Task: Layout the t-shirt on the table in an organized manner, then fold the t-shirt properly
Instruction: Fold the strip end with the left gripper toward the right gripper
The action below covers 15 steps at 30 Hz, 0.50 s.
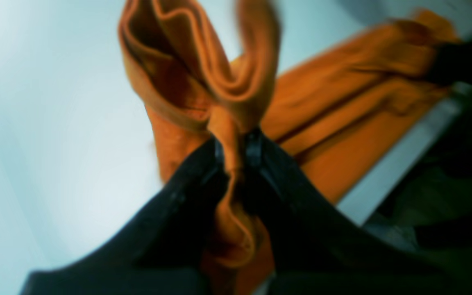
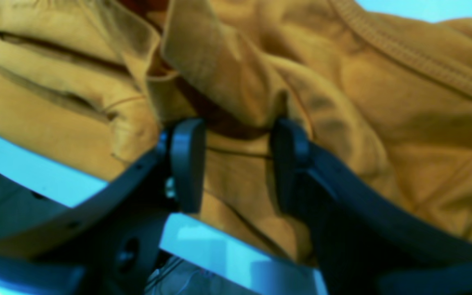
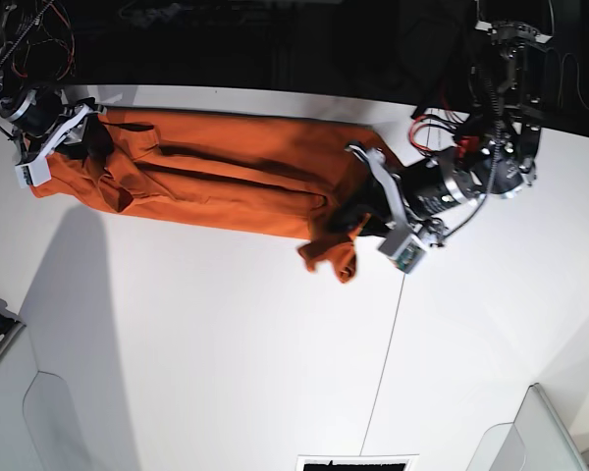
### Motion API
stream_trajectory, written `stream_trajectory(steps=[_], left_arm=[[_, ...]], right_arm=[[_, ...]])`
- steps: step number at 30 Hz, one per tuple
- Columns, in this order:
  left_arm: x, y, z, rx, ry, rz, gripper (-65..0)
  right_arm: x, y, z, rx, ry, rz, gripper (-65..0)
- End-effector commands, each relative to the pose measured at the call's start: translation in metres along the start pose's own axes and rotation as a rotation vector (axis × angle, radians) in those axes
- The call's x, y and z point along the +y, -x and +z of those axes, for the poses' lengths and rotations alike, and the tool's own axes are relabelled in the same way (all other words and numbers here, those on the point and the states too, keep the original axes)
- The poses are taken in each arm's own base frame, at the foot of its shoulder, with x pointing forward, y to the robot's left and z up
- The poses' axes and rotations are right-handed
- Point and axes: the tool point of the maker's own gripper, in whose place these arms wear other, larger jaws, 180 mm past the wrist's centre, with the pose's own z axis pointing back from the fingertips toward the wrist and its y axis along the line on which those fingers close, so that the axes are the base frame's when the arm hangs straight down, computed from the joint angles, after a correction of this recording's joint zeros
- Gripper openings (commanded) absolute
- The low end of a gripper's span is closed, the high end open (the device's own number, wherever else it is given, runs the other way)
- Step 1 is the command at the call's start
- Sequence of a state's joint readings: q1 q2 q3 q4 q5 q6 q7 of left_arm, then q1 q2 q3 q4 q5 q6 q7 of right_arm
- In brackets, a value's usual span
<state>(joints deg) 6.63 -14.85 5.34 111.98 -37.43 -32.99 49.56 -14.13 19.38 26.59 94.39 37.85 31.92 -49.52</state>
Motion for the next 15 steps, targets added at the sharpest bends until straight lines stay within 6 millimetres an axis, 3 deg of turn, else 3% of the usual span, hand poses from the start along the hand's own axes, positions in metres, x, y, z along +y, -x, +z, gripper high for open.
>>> stream_trajectory(steps=[1,4,11,15], left_arm=[[-0.012,-0.011,-0.007,-0.036,0.027,-0.022,-65.0],[-0.038,-0.003,-0.035,-0.015,0.06,-0.033,-65.0],[-0.047,-0.003,-0.093,0.011,0.077,0.071,-65.0],[-0.064,-0.006,-0.105,-0.002,0.152,0.115,-35.4]], right_arm=[[-0.004,-0.012,0.004,-0.034,0.014,0.022,-38.0],[-0.005,-0.011,0.004,-0.029,0.021,0.026,-38.0],[-0.005,-0.011,0.004,-0.029,0.02,0.026,-38.0],[-0.005,-0.011,0.004,-0.03,0.02,0.026,-38.0]])
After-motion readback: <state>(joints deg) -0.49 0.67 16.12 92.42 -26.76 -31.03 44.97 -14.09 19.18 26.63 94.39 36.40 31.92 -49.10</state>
